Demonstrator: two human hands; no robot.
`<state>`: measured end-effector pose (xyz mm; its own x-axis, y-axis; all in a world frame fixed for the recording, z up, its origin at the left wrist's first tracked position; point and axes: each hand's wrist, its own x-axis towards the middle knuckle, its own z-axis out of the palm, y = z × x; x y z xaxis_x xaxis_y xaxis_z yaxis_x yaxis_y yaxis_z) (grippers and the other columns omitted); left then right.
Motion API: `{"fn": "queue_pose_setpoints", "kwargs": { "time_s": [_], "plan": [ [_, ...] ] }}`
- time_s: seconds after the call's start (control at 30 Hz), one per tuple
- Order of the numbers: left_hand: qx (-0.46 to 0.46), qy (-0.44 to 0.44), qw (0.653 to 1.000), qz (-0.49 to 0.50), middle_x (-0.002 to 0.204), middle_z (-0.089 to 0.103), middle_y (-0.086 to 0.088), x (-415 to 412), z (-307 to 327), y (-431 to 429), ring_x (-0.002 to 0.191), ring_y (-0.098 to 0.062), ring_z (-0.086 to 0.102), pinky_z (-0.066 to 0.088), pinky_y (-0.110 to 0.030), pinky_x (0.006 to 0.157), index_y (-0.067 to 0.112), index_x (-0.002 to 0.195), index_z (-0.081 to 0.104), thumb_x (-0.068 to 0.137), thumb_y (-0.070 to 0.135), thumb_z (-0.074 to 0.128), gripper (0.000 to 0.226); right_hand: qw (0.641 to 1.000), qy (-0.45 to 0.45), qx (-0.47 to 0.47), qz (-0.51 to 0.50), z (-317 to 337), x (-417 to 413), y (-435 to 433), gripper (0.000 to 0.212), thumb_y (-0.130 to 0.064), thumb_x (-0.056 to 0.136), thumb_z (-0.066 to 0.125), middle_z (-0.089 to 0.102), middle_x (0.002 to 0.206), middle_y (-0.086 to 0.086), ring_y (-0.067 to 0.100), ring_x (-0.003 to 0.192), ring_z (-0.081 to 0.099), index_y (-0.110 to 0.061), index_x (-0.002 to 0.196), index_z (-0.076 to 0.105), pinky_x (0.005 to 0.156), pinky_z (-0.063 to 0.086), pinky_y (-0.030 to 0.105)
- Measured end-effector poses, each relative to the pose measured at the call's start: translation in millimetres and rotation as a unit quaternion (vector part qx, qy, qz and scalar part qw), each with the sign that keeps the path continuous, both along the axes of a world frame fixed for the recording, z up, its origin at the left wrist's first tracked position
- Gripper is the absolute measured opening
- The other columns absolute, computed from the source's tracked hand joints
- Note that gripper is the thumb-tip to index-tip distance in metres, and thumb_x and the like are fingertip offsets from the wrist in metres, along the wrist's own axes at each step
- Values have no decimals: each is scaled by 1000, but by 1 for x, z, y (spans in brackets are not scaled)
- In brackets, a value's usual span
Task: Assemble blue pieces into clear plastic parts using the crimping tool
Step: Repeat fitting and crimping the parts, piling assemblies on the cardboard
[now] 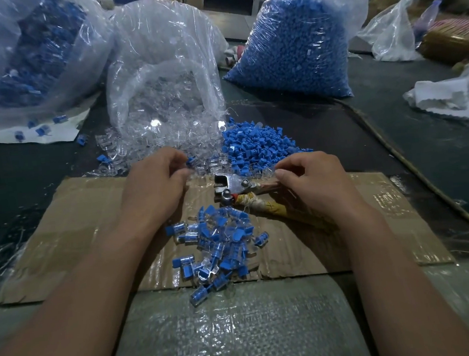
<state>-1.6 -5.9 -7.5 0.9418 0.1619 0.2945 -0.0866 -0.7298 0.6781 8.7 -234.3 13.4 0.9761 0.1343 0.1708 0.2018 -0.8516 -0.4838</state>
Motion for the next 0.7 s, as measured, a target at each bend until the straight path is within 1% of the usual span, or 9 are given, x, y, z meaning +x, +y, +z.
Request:
{"fn": "queue_pose_setpoints", "kwargs": {
  "time_s": [0.07,0.17,0.2,0.23,0.33,0.43,0.5,0.6,0.7],
  "plan": [
    [-11,-15,1000,0,99,63,-1,-1,2,-1,83,-8,51,38,-22,81,13,112,61,92,14,54,22,999,-19,10,-27,0,1,-2,18,-28,89,58,57,80,-16,-1,73,49,-21,101,70,69,36,20],
    [-77,-22,997,-4,85,60,6,-4,6,-2,65,3,55,40,-8,56,17,99,62,93,12,51,13,996,-46,30,-73,0,4,-7,16,-25,89,59,59,79,-13,-1,70,49,-19,96,71,70,37,21],
    [-110,-18,994,-5,80,59,8,-5,7,-3,60,4,58,42,-7,49,18,91,62,92,11,52,12,994,-52,37,-87,0,5,-9,15,-25,89,58,58,76,-14,-2,68,49,-19,94,71,69,37,21],
    [-145,-12,989,-6,77,60,7,-6,8,-4,57,6,59,42,-4,46,19,84,62,91,12,54,13,992,-57,43,-101,0,6,-10,15,-25,89,58,56,74,-15,-3,67,49,-19,93,71,67,37,22],
    [-244,11,970,-15,74,65,1,-10,12,-5,56,3,62,45,-7,45,24,76,62,85,12,62,15,987,-65,60,-133,0,8,-12,14,-24,89,58,60,74,-12,-1,67,52,-19,93,71,64,39,23],
    [-295,33,954,-35,85,68,-3,-12,13,-4,70,-12,68,57,-25,59,28,83,67,80,9,67,20,985,-59,65,-147,-2,10,-12,15,-25,89,57,62,77,-9,6,72,55,-20,94,70,67,42,25],
    [-301,38,952,-41,88,69,-4,-13,14,-3,79,-17,68,59,-32,64,30,84,68,79,7,67,23,987,-52,58,-141,-4,12,-11,15,-25,89,58,63,81,-8,4,72,54,-19,94,71,67,41,25],
    [-320,36,945,-49,86,67,-7,-14,15,-3,71,-11,68,58,-27,55,23,82,65,77,3,67,20,992,-42,31,-117,-7,16,-6,17,-24,88,59,67,93,-4,6,78,54,-17,98,71,69,40,24],
    [-318,31,947,-47,80,66,-9,-14,15,-3,61,-6,66,54,-19,50,15,76,62,77,3,67,13,994,-28,-10,-106,-9,22,-2,20,-24,89,58,67,106,-1,15,96,55,-18,104,70,80,44,30]
  ]
}}
